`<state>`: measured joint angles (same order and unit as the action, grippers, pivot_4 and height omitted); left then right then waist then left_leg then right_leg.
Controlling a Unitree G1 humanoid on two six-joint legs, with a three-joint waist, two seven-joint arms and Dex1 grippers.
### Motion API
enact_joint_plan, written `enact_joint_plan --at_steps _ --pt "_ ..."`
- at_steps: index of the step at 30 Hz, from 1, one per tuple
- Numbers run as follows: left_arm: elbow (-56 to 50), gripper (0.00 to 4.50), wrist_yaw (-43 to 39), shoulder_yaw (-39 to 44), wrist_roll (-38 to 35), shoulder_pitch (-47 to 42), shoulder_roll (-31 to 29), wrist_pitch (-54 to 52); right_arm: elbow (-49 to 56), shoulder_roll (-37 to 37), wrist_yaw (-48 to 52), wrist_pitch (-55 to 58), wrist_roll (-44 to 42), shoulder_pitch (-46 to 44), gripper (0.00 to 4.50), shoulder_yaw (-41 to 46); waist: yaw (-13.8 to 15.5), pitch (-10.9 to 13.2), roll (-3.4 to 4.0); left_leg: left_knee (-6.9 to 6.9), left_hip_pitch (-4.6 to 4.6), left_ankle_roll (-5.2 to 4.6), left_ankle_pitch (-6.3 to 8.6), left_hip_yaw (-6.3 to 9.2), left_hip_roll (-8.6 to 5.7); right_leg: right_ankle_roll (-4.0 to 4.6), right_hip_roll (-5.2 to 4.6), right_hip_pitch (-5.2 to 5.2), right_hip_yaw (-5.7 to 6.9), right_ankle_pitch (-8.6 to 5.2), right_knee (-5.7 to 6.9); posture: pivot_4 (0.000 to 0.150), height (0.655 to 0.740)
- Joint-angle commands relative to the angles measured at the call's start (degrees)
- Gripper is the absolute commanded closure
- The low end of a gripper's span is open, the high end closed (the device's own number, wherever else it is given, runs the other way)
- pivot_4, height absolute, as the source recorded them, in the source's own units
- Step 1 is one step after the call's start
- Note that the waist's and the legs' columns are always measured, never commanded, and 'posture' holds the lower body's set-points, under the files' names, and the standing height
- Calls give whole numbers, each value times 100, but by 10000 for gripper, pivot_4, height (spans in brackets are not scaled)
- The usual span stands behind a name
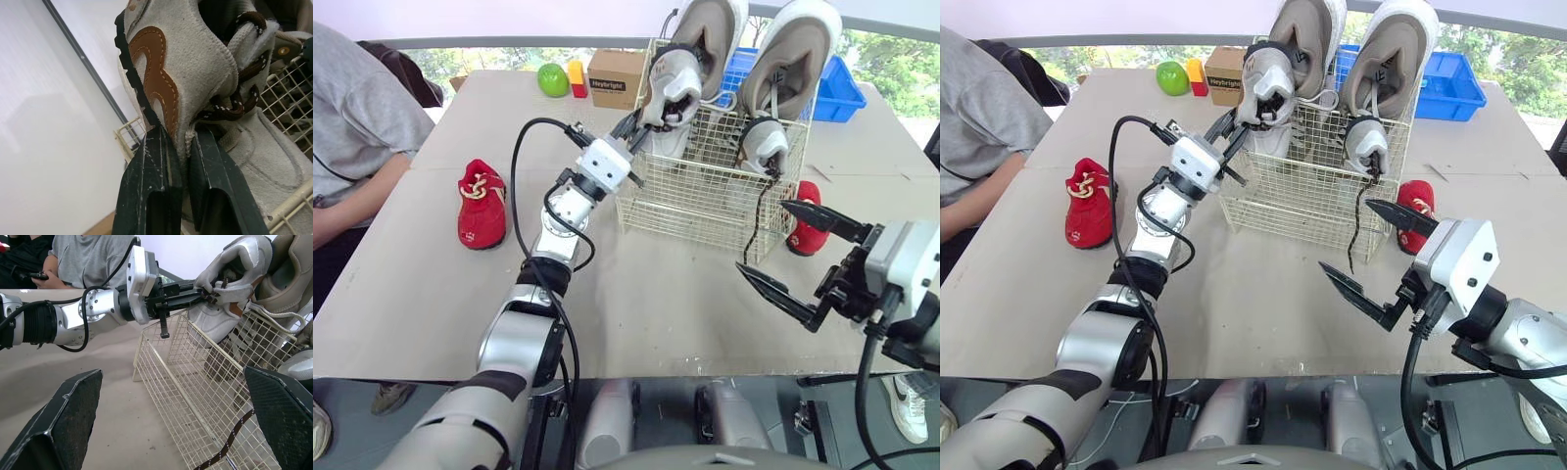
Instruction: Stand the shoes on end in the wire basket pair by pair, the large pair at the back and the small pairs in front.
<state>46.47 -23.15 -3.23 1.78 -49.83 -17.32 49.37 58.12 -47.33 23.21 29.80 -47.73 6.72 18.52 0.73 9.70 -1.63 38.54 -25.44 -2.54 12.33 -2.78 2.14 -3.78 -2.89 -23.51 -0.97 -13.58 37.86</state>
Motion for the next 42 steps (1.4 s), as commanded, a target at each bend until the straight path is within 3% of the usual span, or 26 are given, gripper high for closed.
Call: enact_joint_plan --at_steps 1,3,4,10,18,22,30,35,42 --pt "-295 44945 -863 -10 -565 318 -93 -642 188 5 -23 -163 12 51 0 91 -9 -7 1 0 2 0 0 1 0 0 0 0 -2 0 1 1500 7400" --pt "-622 34982 -1253 54 -909 477 -148 -1111 188 0 -20 -193 8 82 0 95 -22 -8 3 -2 8 0 0 3 2 0 1 1 -7 0 3 1500 7400" --pt "-775 32657 -1299 109 -1000 545 -189 -1327 188 -6 -17 -213 1 104 0 102 -20 -8 3 -3 9 0 0 4 2 0 2 1 -8 0 2 1500 7400" --pt "-1880 7346 -1499 368 -1487 975 -462 -2440 187 35 8 -227 36 156 0 64 -26 -7 3 -7 41 0 0 3 5 2 2 21 -19 -1 3 1500 7400" --pt "-3684 7346 -1667 685 -2383 1710 -776 -4281 -127 102 -32 -54 175 90 0 -114 -15 -6 1 -16 62 0 1 2 16 10 -2 38 -24 -6 -1 1500 7400" --pt "-5306 7346 -1817 835 -3813 2519 -996 -6136 -433 142 -358 232 522 186 0 9 -12 -6 1 -16 63 1 1 -3 16 25 -14 41 -27 -15 -5 1500 7400" --pt "-7460 7346 -2356 828 -5988 3429 -2158 -8682 -1580 -174 -748 1575 -36 -397 0 699 -7 -2 7 -18 70 1 1 -5 17 28 -20 40 -27 -17 -2 1500 7400" --pt "-7805 7346 -2216 879 -6289 3297 -2341 -9078 -2960 -514 -980 2744 -41 -1576 0 371 3 1 12 -17 70 1 1 -6 13 30 -22 39 -29 -17 -5 1500 7400" --pt "-8193 7346 -1666 987 -6328 3330 -2301 -9203 -3072 604 -2142 3168 482 -2134 0 -75 -6 2 12 -38 58 0 2 -3 10 33 -7 27 -35 -21 -16 1500 7400"
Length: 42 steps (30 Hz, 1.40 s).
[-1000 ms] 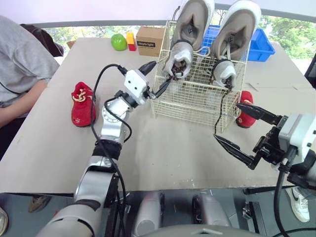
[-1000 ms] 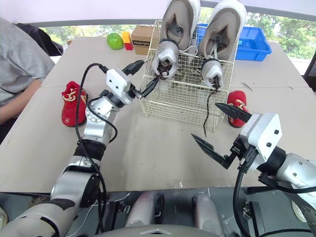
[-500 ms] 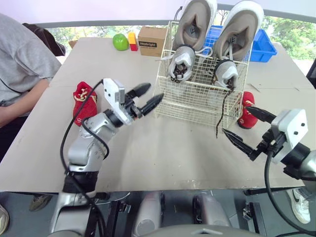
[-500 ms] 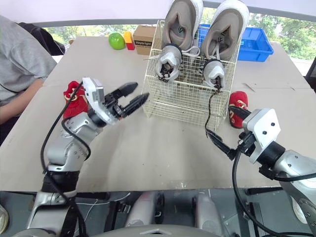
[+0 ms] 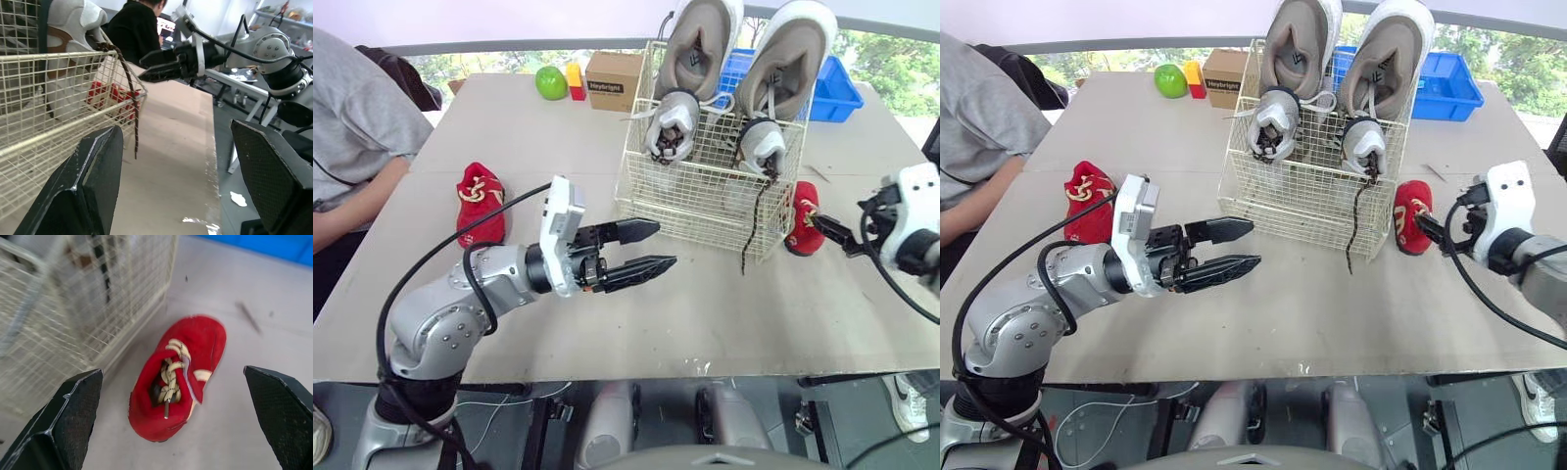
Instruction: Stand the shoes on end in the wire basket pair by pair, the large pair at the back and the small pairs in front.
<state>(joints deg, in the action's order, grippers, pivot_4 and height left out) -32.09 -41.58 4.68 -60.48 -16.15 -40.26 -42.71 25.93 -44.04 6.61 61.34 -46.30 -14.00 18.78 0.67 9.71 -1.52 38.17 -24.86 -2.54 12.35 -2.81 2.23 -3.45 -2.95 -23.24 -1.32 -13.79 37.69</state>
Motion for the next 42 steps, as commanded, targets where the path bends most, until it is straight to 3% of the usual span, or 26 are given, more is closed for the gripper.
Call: enact_joint_plan --at_steps 1,3,7,8,10,17,18,22,28,33,37,42 --pt "-369 7346 241 192 -53 -22 -10 10 205 426 -604 -35 499 -35 0 -201 -1 1 1 -4 -4 0 0 -2 0 -1 1 -5 -3 0 1 1500 7400" --pt "-453 7346 325 270 -212 36 -81 -86 287 1026 -1036 -229 857 10 0 -501 -2 1 2 -5 -6 0 0 -5 -2 -1 2 -10 -6 0 2 1500 7400" --pt "-540 7346 353 347 -496 -21 -212 -254 151 1436 -1244 -328 1382 49 0 -710 -4 7 12 -4 -8 1 0 -10 1 -1 8 -19 -13 0 8 1500 7400" --pt "-534 6962 349 353 -528 -50 -235 -275 102 1475 -1211 -400 1476 48 2590 -714 5 7 11 -3 -7 1 0 -12 0 -1 6 -18 -15 0 9 1500 7400" --pt "-520 6906 316 352 -570 -92 -287 -304 35 1583 -1132 -453 1525 26 8741 -639 2 7 11 -2 -8 1 0 -13 -1 -1 5 -18 -15 0 7 1500 7400" --pt "-455 6906 169 275 -581 -179 -361 -311 136 1485 -800 -460 1770 186 42027 -475 -6 7 12 -6 -6 1 0 -14 -2 -1 9 -19 -15 0 7 1500 7400" --pt "-414 6906 101 209 -540 -232 -327 -281 306 1255 -586 -447 1757 352 44526 -361 20 8 13 -7 -6 1 0 -14 -2 -1 9 -19 -15 0 7 1500 7400" --pt "-274 6906 30 70 -551 -415 -169 -280 707 488 148 -409 1644 806 44526 59 23 14 23 -7 -18 1 0 -10 -4 -2 0 -19 -9 -1 -6 1500 7400" --pt "95 6906 -50 -134 -621 -815 151 -376 1220 -946 2555 -930 1157 2043 44526 1533 3 23 39 -4 -15 0 0 -11 -8 -3 10 -18 -11 -1 -6 1500 7400" --pt "451 6906 -219 -258 -848 -1286 294 -674 1772 -1876 5625 -1448 872 3529 44526 3160 -3 24 33 -9 -8 0 0 -3 -5 -11 22 -16 -7 -6 -2 1500 7400" --pt "906 6906 -474 -429 -877 -1867 221 -1117 2201 -2405 6836 -1406 221 3536 44526 3601 -16 30 24 -4 -1 0 0 -3 0 -24 26 -11 -8 -13 -2 1500 7400" --pt "1595 6906 -1283 -921 -724 -2651 -71 -1898 2356 -3022 6915 -2136 -308 2383 44526 2757 -2 33 25 8 2 1 1 -4 -1 -25 19 -7 -7 -14 -3 1500 7400"
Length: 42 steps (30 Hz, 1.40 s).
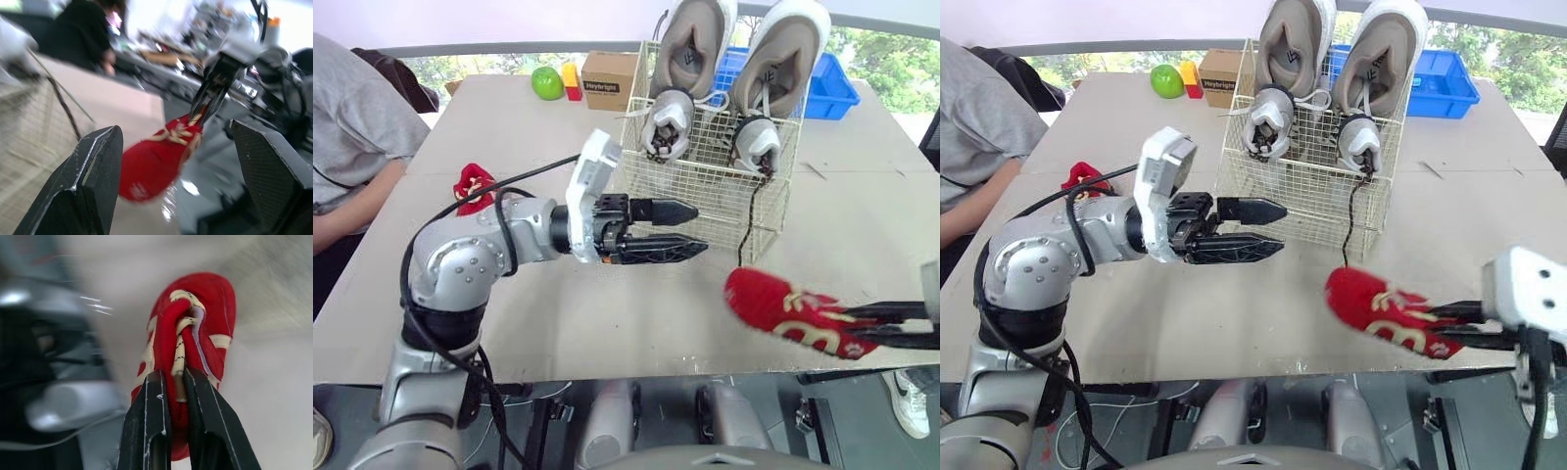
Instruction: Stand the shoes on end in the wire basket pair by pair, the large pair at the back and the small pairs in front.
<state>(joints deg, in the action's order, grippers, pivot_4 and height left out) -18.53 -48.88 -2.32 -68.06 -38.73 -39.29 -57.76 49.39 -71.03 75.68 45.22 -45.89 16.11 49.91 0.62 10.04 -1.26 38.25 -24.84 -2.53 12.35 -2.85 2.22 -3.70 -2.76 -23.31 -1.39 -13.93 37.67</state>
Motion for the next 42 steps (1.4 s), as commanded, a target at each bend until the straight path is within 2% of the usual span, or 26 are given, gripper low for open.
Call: enact_joint_plan --at_steps 1,5,8,12,17,20,22,23,26,27,28,31,34,37,42 --pt "356 6906 -746 -329 72 -568 -192 -519 -28 -474 30 -635 -499 -901 44526 -558 3 1 -1 0 -1 0 0 0 0 0 -5 -1 0 0 -2 1500 7400" --pt "760 6906 -1330 -671 215 -1123 -208 -942 -176 -846 75 -1106 -671 -1775 44526 -1329 31 4 -2 -3 -16 0 0 3 0 22 -26 -7 9 12 -8 1500 7400" --pt "939 6906 -1929 -1136 645 -1409 -351 -1022 -331 -1024 -116 -1704 -603 -2740 44526 -2231 4 7 1 -5 -32 -1 1 1 -1 22 -33 -16 11 12 -23 1500 7400" --pt "1430 6906 -2558 -1746 1292 -1771 -347 -988 -589 -584 -282 -2229 -60 -4581 44526 -3861 -20 11 9 -3 -54 0 0 6 -3 22 -27 -40 18 13 -24 1500 7400" --pt "1539 6906 -3147 -2114 1630 -1910 -391 -1100 -794 -20 -171 -2249 338 -5663 44526 -4792 -22 13 10 9 -93 0 -1 10 -5 22 -21 -77 19 14 -3 1500 7400" --pt "1688 14102 -3249 -2023 1676 -1940 -322 -1199 -857 228 -145 -2215 479 -5889 45000 -5015 13 14 11 11 -97 0 -1 13 -6 20 -19 -81 22 13 4 1500 7400" --pt "1685 22110 -3236 -1863 1644 -1889 -344 -1278 -877 360 -232 -2176 555 -5862 45000 -5037 14 14 11 11 -98 0 -1 13 -6 20 -18 -81 23 13 5 1500 7400" --pt "1678 30388 -3210 -1805 1653 -1862 -351 -1300 -887 417 -268 -2159 593 -5843 45000 -5033 13 14 11 11 -98 0 -1 12 -6 20 -18 -81 22 13 5 1500 7400" --pt "1582 39917 -3102 -1461 1464 -1683 -419 -1457 -930 530 -561 -1777 448 -5718 45000 -4907 5 14 11 15 -97 0 -1 11 -5 20 -18 -82 21 13 11 1500 7400" --pt "1558 40296 -2972 -1133 1243 -1566 -419 -1607 -978 558 -718 -1510 262 -5625 45000 -4815 3 14 11 15 -96 -1 -1 11 -3 20 -18 -81 20 13 14 1500 7400" --pt "1534 40300 -2800 -745 1012 -1423 -411 -1746 -1039 633 -966 -1322 165 -5480 37431 -4653 -2 14 11 16 -94 -1 -1 12 0 20 -18 -81 20 13 18 1500 7400" --pt "1449 40306 -2148 346 486 -987 -340 -1968 -1064 731 -1564 -963 15 -4825 24060 -3912 -1 14 11 16 -93 0 -1 15 4 17 -20 -82 22 15 24 1500 7400" --pt "1450 40338 -1064 1300 52 -804 33 -2024 -1076 710 -2051 1 -1043 -4006 8727 -2817 51 16 7 20 -96 0 -2 26 6 -1 -24 -76 33 26 26 1500 7400" --pt "1005 40340 -169 1882 -11 -616 505 -1490 -1058 979 -3194 626 -1922 -3501 8178 -2350 36 13 4 24 -88 0 -2 35 0 -3 -36 -53 42 27 19 1500 7400" --pt "-34 40418 944 1911 885 -133 1422 112 -1004 2177 -6550 626 -3653 -3917 8178 -3269 -18 13 2 26 -65 1 -3 26 -2 8 -36 -37 28 25 21 1500 7400"
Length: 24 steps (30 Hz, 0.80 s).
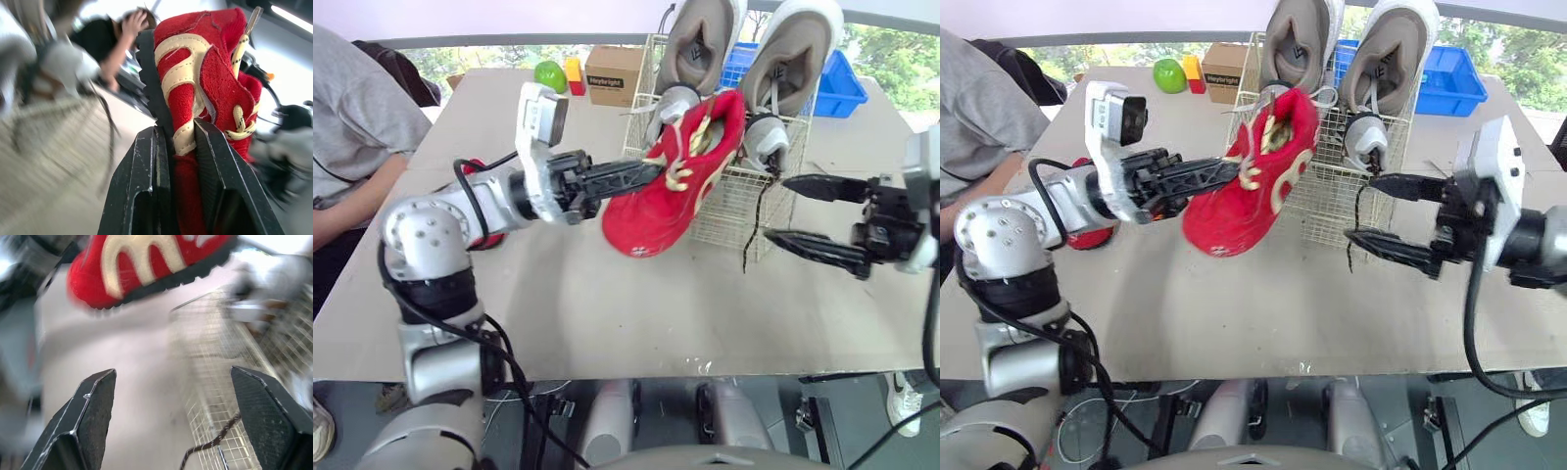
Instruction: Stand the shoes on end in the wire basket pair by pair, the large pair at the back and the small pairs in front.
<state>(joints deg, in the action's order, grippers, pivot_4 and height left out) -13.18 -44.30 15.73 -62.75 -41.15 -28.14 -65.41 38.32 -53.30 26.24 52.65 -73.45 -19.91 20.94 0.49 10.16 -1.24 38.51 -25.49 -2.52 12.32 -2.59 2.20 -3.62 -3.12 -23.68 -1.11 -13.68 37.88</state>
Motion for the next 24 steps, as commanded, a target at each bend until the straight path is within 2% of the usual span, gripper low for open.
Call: enact_joint_plan --at_steps 1,4,8,12,14,15,19,21,22,24 --pt "-685 40419 563 30 539 230 411 1126 115 594 -1997 -185 -1068 -422 8178 -520 -13 0 1 0 1 3 -2 -2 -1 4 2 -1 -3 -1 5 1500 7400" --pt "-1049 40420 436 -407 1131 679 519 1838 132 1050 -3060 -447 -1604 -713 8178 -913 -20 -1 3 -5 3 6 -4 -3 -2 14 13 -2 -7 -6 5 1500 7400" --pt "-1126 40422 720 -500 1086 836 785 2072 173 1141 -3569 -566 -1911 -881 8178 -1167 42 0 1 -7 -14 5 -3 -2 -1 -7 13 -9 0 5 -3 1500 7400" --pt "-1111 40422 685 -496 827 894 789 2006 133 1210 -3607 -671 -2080 -831 8178 -1287 25 -1 1 -5 -20 3 -3 -3 -3 -7 13 -8 6 6 -11 1500 7400" --pt "-1056 40423 747 -424 617 850 799 1940 166 1167 -3498 -658 -2005 -770 13985 -1342 17 -1 1 -5 -17 3 -3 0 -2 -7 17 -8 4 5 -10 1500 7400" --pt "-1070 40423 679 -448 568 857 743 1916 152 1171 -3486 -677 -2018 -760 14948 -1355 16 -1 1 -5 -16 3 -3 0 -1 -7 18 -8 4 5 -9 1500 7400" --pt "-1180 40423 482 -583 618 969 561 1992 117 1209 -3450 -778 -2095 -775 31746 -1367 13 -1 1 -5 -14 3 -3 1 -1 -7 25 -8 4 5 -6 1500 7400" --pt "-1200 40424 416 -636 652 992 505 2047 124 1205 -3464 -802 -2137 -767 41632 -1376 17 -1 1 -5 -14 3 -3 1 -1 -7 26 -8 5 5 -6 1500 7400" --pt "-1207 40425 382 -662 673 1001 476 2074 129 1200 -3469 -810 -2149 -764 44194 -1382 21 -1 1 -5 -14 3 -3 1 0 -7 26 -8 4 5 -6 1500 7400" --pt "-1226 40425 298 -721 702 1044 407 2116 151 1200 -3496 -837 -2153 -757 45000 -1397 21 -1 1 -5 -15 3 -3 0 0 -6 25 -8 5 4 -7 1500 7400"
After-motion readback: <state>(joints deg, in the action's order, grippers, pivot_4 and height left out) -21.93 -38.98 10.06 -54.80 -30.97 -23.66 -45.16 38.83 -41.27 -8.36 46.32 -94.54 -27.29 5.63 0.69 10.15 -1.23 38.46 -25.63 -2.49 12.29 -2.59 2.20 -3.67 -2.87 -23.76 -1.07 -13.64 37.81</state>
